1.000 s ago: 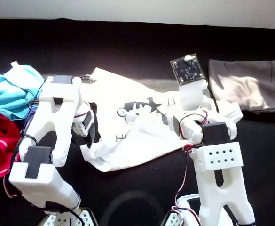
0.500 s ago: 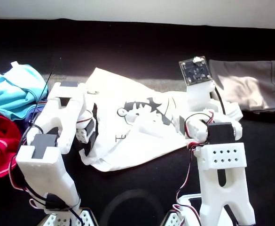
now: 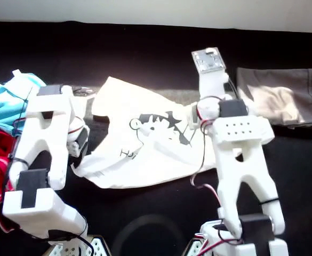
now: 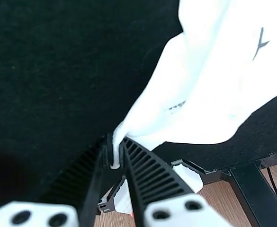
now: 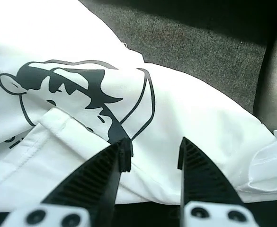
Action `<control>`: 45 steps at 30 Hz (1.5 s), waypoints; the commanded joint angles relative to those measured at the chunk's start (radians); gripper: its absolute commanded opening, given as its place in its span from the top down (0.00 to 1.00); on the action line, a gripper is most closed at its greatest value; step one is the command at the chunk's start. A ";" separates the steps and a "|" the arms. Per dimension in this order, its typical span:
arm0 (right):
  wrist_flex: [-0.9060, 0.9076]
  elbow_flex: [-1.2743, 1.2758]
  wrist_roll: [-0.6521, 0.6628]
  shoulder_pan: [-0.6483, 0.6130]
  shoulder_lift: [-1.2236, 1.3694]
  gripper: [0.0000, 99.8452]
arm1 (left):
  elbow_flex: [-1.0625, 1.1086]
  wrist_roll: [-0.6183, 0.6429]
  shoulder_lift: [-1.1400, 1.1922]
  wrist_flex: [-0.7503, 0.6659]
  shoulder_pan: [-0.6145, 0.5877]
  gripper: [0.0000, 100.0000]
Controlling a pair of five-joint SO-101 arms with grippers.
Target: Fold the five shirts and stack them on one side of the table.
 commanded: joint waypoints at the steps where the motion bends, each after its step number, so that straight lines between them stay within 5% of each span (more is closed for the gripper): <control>1: 0.019 -0.387 -0.057 -0.081 0.231 0.79 | -0.012 -0.015 -0.065 0.046 -0.039 0.99; 7: -0.042 -0.921 -0.241 -0.173 0.705 0.71 | -0.016 -0.014 -0.077 0.054 -0.137 0.99; 16: -0.041 -1.581 -0.239 -0.341 1.305 0.71 | -0.013 -0.018 -0.076 0.054 -0.234 0.99; 22: -0.042 -1.791 -0.238 -0.357 1.558 0.71 | -0.021 -0.018 -0.077 0.081 -0.228 0.99; 28: -0.050 -1.797 -0.071 -0.351 1.658 0.75 | -0.022 -0.017 -0.077 0.083 -0.228 0.99; 32: -0.048 -1.796 0.077 -0.351 1.667 1.00 | -0.022 -0.017 -0.077 0.083 -0.228 0.99; 38: 0.042 -1.871 0.141 -0.308 1.632 0.99 | -0.071 -0.014 -0.077 0.081 -0.223 0.99; 45: 0.125 -1.988 0.141 -0.157 1.434 0.99 | -0.384 -0.011 -0.068 0.083 -0.222 0.99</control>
